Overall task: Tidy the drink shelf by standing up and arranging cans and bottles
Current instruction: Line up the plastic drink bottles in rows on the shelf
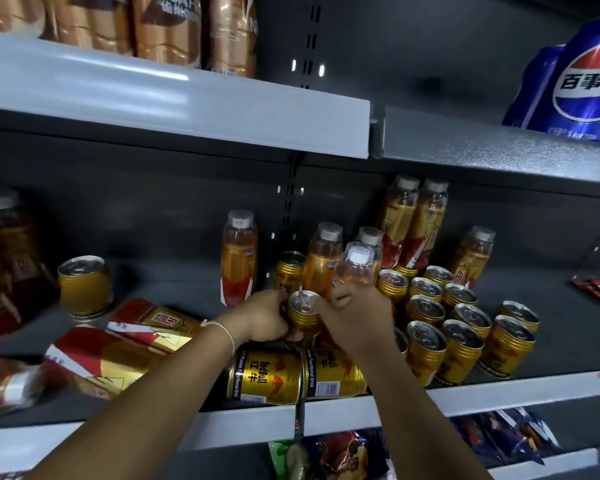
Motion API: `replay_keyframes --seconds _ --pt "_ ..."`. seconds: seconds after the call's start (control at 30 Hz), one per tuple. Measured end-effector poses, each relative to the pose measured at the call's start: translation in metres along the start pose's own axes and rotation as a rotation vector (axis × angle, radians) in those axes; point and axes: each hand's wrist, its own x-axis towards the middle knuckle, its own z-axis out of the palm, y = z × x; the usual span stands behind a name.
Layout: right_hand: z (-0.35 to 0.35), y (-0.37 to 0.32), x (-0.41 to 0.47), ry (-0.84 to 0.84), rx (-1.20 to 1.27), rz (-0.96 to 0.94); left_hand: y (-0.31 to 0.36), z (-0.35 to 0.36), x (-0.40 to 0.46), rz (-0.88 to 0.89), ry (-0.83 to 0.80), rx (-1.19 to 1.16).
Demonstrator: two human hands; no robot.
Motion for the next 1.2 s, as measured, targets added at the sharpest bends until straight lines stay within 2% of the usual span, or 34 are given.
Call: replay_keyframes --seconds 0.13,0.23,0.4,0.63,0.93,1.2 --pt "-0.024 0.012 0.009 0.207 0.064 0.034 0.016 -0.007 -0.003 0.077 0.062 -0.053" --pt "-0.033 0.015 0.017 0.257 0.227 0.061 0.039 -0.009 -0.001 0.190 0.144 -0.060" --pt "-0.033 0.020 0.029 0.141 0.283 0.099 0.063 0.001 0.008 0.251 0.219 0.120" --pt "-0.023 0.034 0.040 -0.010 0.355 0.079 0.059 0.020 0.012 0.228 0.272 0.120" --pt "-0.021 0.042 0.053 0.044 0.516 0.084 0.061 0.027 0.010 0.229 0.320 0.086" --pt "-0.067 0.015 0.062 0.174 0.637 0.080 0.077 0.019 0.000 0.327 0.393 -0.171"
